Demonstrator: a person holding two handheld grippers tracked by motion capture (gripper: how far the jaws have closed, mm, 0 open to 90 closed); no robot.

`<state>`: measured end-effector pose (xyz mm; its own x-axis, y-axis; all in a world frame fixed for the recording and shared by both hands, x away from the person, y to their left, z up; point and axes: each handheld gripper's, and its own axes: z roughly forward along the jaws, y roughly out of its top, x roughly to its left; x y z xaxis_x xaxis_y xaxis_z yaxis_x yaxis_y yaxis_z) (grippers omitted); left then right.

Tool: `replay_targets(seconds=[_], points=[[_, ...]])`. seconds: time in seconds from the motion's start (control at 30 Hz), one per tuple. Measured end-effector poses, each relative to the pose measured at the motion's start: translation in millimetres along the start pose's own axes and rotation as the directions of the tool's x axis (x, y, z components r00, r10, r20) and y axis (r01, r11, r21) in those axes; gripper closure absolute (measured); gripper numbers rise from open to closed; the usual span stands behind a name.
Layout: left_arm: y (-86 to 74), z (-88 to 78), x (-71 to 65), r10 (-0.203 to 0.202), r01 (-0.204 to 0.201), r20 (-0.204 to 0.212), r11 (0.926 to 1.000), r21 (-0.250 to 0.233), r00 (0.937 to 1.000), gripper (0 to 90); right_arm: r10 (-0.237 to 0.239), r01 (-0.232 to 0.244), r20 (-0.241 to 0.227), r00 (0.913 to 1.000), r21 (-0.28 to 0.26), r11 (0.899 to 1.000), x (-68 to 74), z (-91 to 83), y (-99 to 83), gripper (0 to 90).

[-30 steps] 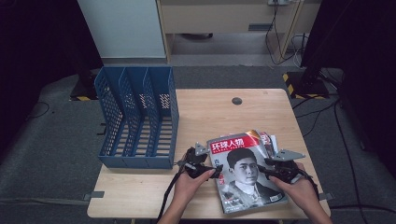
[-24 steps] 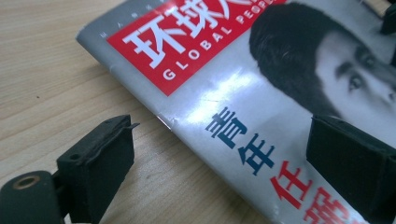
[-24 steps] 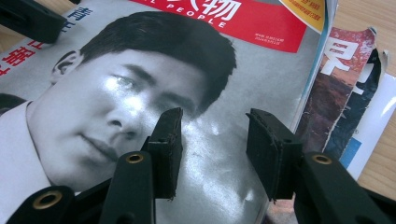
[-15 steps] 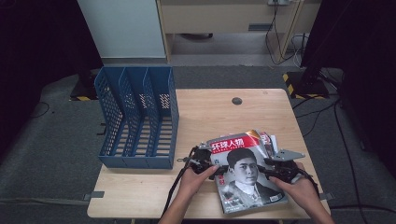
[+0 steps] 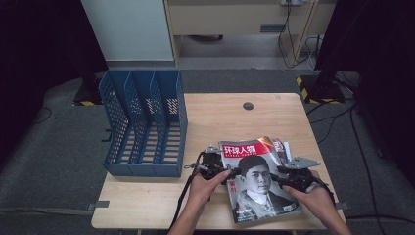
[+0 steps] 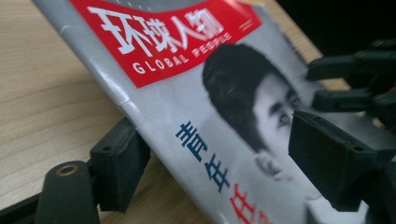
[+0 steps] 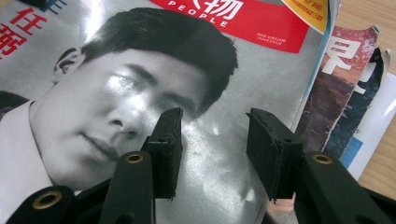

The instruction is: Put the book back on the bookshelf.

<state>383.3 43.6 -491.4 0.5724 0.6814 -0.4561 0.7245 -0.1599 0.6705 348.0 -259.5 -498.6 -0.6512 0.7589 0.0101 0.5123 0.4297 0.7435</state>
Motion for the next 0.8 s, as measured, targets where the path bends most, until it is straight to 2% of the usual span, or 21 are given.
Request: replay_targets(seconds=[0.07,0.17,0.27,0.37,0.5,0.6,0.67,0.73,0.8], points=[[5.5,-2.7,-3.9,0.009,-0.009,-0.003,0.9999,0.011,1.0000,30.1,0.002,-0.002,0.001,1.0000,0.000,1.000,-0.2,-0.3,-0.2,55.4],[11.0,-4.5,-8.8,0.013,-0.013,-0.001,0.9998,0.014,0.9999,35.2,-0.001,0.001,0.000,1.0000,-0.001,1.000,-0.9,-0.4,-0.5,55.4],[15.6,-2.5,-14.1,0.028,-0.028,0.002,0.9980,0.057,0.9996,46.0,-0.001,0.001,-0.002,1.0000,-0.003,1.000,-1.3,-0.5,-0.8,55.4],[19.2,2.5,-20.6,0.075,-0.073,-0.019,0.9944,0.076,0.9970,54.3,0.000,0.000,-0.005,1.0000,-0.005,1.000,-1.8,-0.5,-1.1,55.0],[23.1,12.3,-27.1,0.085,-0.083,-0.021,0.9926,0.089,0.9962,57.3,-0.001,0.001,-0.007,1.0000,-0.006,1.000,-2.0,-0.6,-1.4,55.0],[24.1,20.4,-29.9,0.085,-0.081,-0.042,0.9930,0.086,0.9956,59.1,-0.002,0.002,-0.011,0.9999,-0.007,1.000,-2.3,-0.5,-1.5,54.5],[23.8,23.7,-31.2,0.103,-0.097,-0.061,0.9914,0.088,0.9928,61.6,0.002,-0.002,-0.015,0.9999,-0.011,1.000,-1.8,-0.4,-1.9,53.2],[22.8,24.2,-30.9,0.120,-0.112,-0.073,0.9890,0.096,0.9901,65.6,0.005,-0.005,-0.016,0.9999,-0.012,1.000,-1.5,-0.6,-2.3,53.0],[21.9,21.3,-27.2,0.108,-0.102,-0.069,0.9910,0.087,0.9918,71.7,0.001,-0.001,-0.024,0.9997,-0.020,1.000,-1.7,-0.3,-3.1,50.0]])
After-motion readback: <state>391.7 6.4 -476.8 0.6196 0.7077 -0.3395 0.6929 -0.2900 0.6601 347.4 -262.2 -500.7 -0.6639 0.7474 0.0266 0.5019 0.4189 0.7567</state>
